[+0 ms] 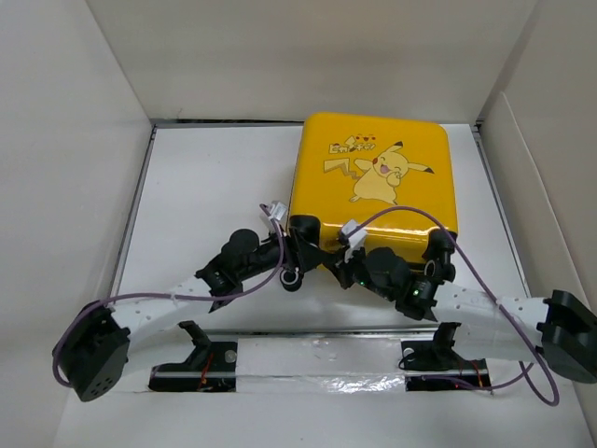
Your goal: Pack the luggage
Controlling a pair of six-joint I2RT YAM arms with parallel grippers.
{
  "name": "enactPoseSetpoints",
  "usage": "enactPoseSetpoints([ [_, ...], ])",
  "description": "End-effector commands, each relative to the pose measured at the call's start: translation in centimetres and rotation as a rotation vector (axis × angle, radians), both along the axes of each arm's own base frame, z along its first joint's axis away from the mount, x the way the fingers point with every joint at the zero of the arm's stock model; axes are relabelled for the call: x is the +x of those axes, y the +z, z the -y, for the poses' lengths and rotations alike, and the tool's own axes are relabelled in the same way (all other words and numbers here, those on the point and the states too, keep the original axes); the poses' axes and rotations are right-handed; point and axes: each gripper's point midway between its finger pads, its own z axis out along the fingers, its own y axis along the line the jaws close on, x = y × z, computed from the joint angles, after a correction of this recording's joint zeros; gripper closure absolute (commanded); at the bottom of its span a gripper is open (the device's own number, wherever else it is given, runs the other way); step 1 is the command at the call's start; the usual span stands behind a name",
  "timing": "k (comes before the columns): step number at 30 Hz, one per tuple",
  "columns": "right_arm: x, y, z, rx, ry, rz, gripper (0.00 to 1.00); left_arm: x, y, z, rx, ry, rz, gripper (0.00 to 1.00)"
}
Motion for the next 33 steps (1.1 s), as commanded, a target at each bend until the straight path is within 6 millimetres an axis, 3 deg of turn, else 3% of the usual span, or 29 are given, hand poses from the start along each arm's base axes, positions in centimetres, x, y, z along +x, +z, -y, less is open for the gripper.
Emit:
enactPoseSetpoints([
  [1,-0.8,6.9,-0.7,0.318,0.14,0.061,1.0,-0.5,6.2,-1.4,-0.062,0.015,0.277,0.98],
  [2,-0.5,5.9,0.3,0.298,0.125,0.049,1.0,-0.4,6.0,-1.9,-0.054,0.042,0.272,0.99],
  [4,0.8,6.6,2.2,0.301,0.096,0.078,1.0,-0.6,5.9,-2.7,-0.059,0.058,0.27,1.0],
  [8,1.0,7.3,2.3,0.295,0.136,0.097,1.0,-0.7,6.5,-2.0,-0.073,0.028,0.269,1.0],
  [13,-1.3,7.6,-1.0,0.307,0.208,0.083,1.0,0.5,7.3,-0.6,-0.049,0.014,0.282,1.0],
  [18,-0.8,6.5,-2.2,0.299,0.191,0.057,1.0,0.8,6.7,-0.3,-0.018,0.01,0.266,1.0],
  [19,-1.4,6.6,-2.8,0.303,0.218,0.047,1.0,1.0,7.4,0.1,-0.032,0.002,0.274,1.0],
  [21,-2.3,7.0,-4.7,0.327,0.259,0.036,1.0,1.2,7.9,0.9,-0.048,-0.019,0.269,1.0],
  [22,-4.0,7.2,-6.1,0.339,0.306,0.028,1.0,1.4,9.2,1.3,-0.068,-0.024,0.284,1.0],
  [23,-4.2,8.8,-7.4,0.38,0.313,0.051,1.0,1.2,9.5,1.6,-0.077,-0.045,0.286,1.0],
  [24,-4.6,7.8,-8.8,0.368,0.326,0.031,1.0,1.3,9.6,1.9,-0.077,-0.054,0.277,1.0],
  [25,-5.8,8.2,-10.0,0.39,0.36,0.034,1.0,1.3,10.4,2.1,-0.087,-0.061,0.286,1.0],
  [26,-5.5,9.9,-10.6,0.456,0.36,0.071,1.0,1.5,10.8,2.0,-0.079,-0.062,0.301,1.0],
  [28,-5.6,9.7,-11.0,0.504,0.37,0.066,1.0,2.0,10.4,0.2,-0.063,-0.023,0.281,1.0],
  [29,-6.0,11.1,-11.1,0.567,0.391,0.088,1.0,1.9,10.8,-0.2,-0.076,-0.024,0.286,1.0],
  [33,-5.8,10.6,-12.5,0.599,0.406,0.062,1.0,2.3,10.1,-1.9,-0.098,-0.009,0.252,1.0],
])
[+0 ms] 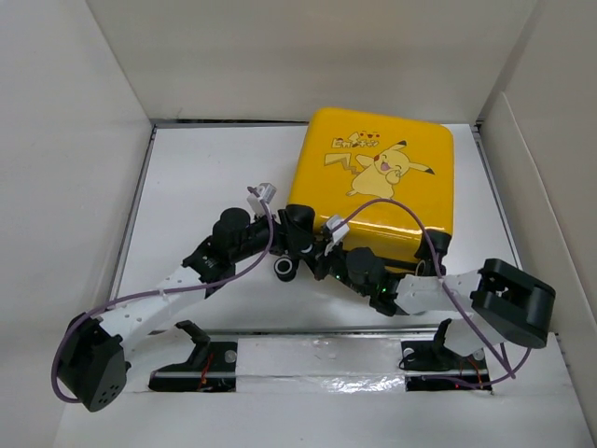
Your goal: Pack the luggage
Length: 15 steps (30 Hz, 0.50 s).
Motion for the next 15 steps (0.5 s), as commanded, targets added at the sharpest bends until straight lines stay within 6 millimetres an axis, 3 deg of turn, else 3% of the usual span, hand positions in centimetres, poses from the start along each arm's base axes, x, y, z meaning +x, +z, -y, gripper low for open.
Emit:
enactPoseSetpoints([
  [1,-8.2,9.0,-7.0,0.376,0.411,0.056,1.0,-1.0,7.8,1.2,-0.222,-0.115,0.217,1.0],
  [2,-8.6,10.0,-6.7,0.443,0.443,0.058,1.0,-1.0,7.7,1.1,-0.241,-0.112,0.215,1.0],
  [3,-8.7,9.5,-6.7,0.446,0.446,0.043,0.96,-1.0,7.3,1.0,-0.244,-0.111,0.205,1.0],
  [4,-8.4,9.0,-6.3,0.442,0.435,0.035,0.88,-1.1,6.5,0.9,-0.238,-0.109,0.192,1.0],
  [5,-8.5,7.8,-5.6,0.405,0.422,0.013,0.69,-1.0,6.3,0.9,-0.236,-0.098,0.191,1.0],
  [8,-7.3,5.8,-3.7,0.295,0.317,0.003,0.44,-0.9,5.8,0.7,-0.238,-0.088,0.186,1.0],
  [10,-7.1,5.4,-2.1,0.194,0.277,0.011,0.35,-1.0,5.9,0.8,-0.261,-0.088,0.184,1.0],
  [11,-6.8,3.5,-1.2,0.103,0.232,-0.02,0.27,-1.2,5.9,0.9,-0.271,-0.096,0.179,0.94],
  [12,-6.6,5.0,-0.4,0.101,0.216,0.015,0.25,-1.3,6.5,0.9,-0.3,-0.099,0.182,0.89],
  [15,-6.2,4.4,1.1,0.023,0.17,0.022,0.17,-1.6,6.5,0.9,-0.325,-0.101,0.159,0.71],
])
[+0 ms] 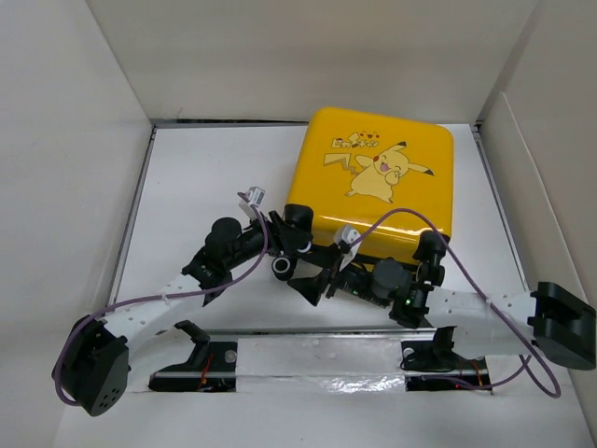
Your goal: Pack the luggage
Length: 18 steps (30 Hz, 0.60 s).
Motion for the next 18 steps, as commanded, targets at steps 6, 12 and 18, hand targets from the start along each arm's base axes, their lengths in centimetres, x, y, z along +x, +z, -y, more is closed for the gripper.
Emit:
enactPoseSetpoints([
  [6,3.0,-1.0,1.8,-0.22,-0.16,0.06,0.07,-2.5,6.2,1.4,-0.202,-0.132,0.136,0.61],
  [12,5.3,2.1,0.0,-0.214,-0.218,0.129,0.06,-2.8,5.7,1.1,-0.191,-0.125,0.123,0.5],
  [18,7.7,3.0,-0.9,-0.192,-0.277,0.126,0.06,-3.3,5.3,1.1,-0.195,-0.144,0.098,0.37],
])
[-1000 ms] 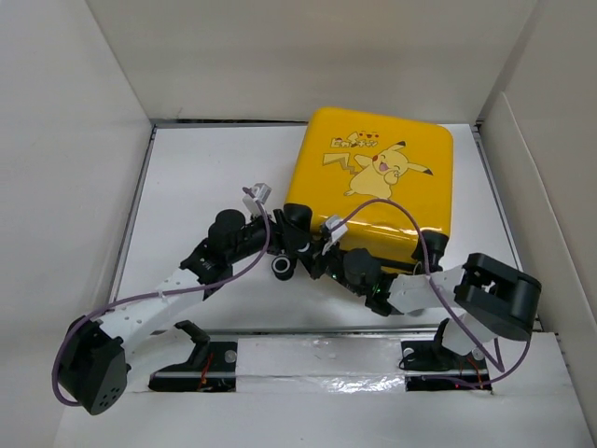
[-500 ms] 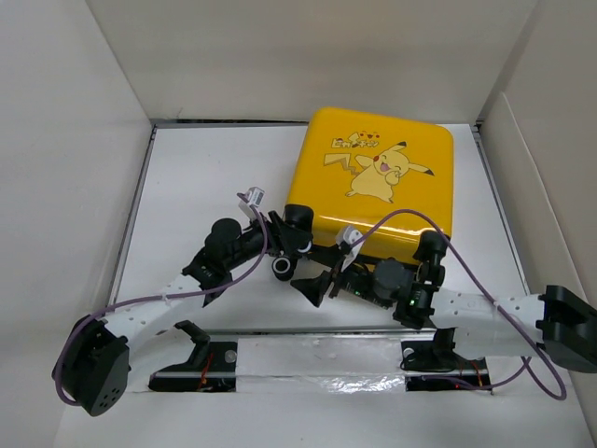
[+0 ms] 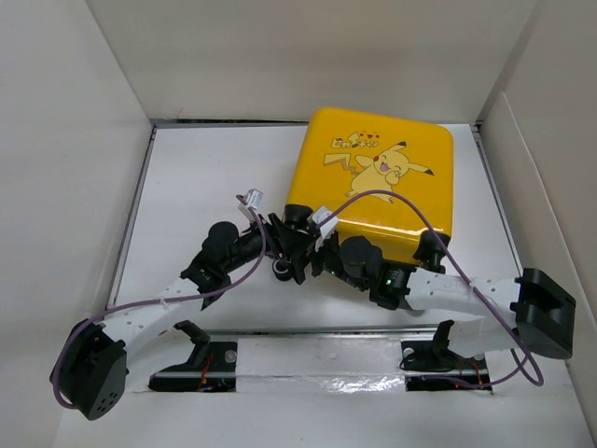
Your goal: Pack the luggage
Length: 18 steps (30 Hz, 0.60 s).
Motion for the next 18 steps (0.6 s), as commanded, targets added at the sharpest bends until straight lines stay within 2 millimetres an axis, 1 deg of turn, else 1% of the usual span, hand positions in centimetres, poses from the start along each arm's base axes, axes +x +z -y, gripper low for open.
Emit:
enactPoseSetpoints([
  [1,1.7,3.8,-0.8,0.101,-0.053,0.07,0.06,-2.4,4.5,0.9,-0.123,-0.12,0.12,0.36],
  [2,2.2,4.0,-0.6,0.114,-0.068,0.075,0.06,-2.5,4.5,0.9,-0.125,-0.125,0.12,0.35],
  [3,2.3,4.7,-0.7,0.154,-0.077,0.091,0.08,-2.6,4.6,0.9,-0.128,-0.129,0.119,0.34],
  [5,2.6,4.7,-0.7,0.174,-0.094,0.098,0.11,-2.7,4.4,0.9,-0.129,-0.129,0.113,0.34],
  [6,2.7,5.4,-0.9,0.194,-0.094,0.106,0.12,-2.8,4.4,0.9,-0.131,-0.132,0.111,0.33],
  [7,2.9,5.1,-1.1,0.188,-0.097,0.102,0.14,-2.8,4.5,0.9,-0.132,-0.132,0.115,0.33],
  [8,3.0,5.3,-1.0,0.199,-0.108,0.106,0.18,-2.8,4.4,0.9,-0.129,-0.131,0.115,0.33],
  [10,3.1,5.4,-0.9,0.217,-0.113,0.107,0.19,-2.8,4.3,0.8,-0.123,-0.126,0.117,0.33],
  [13,2.8,5.4,-0.4,0.236,-0.118,0.101,0.16,-2.6,4.1,0.6,-0.115,-0.111,0.12,0.33],
  [14,2.7,4.7,0.1,0.231,-0.126,0.094,0.15,-2.5,4.1,0.6,-0.116,-0.108,0.119,0.33],
  [15,2.7,5.3,0.7,0.262,-0.144,0.099,0.16,-2.5,4.0,0.6,-0.114,-0.108,0.12,0.33],
  [17,3.6,5.4,1.6,0.28,-0.17,0.101,0.2,-2.5,3.9,0.7,-0.111,-0.113,0.119,0.34],
  [18,3.7,5.3,1.6,0.288,-0.158,0.095,0.21,-2.5,3.7,0.7,-0.106,-0.114,0.117,0.34],
])
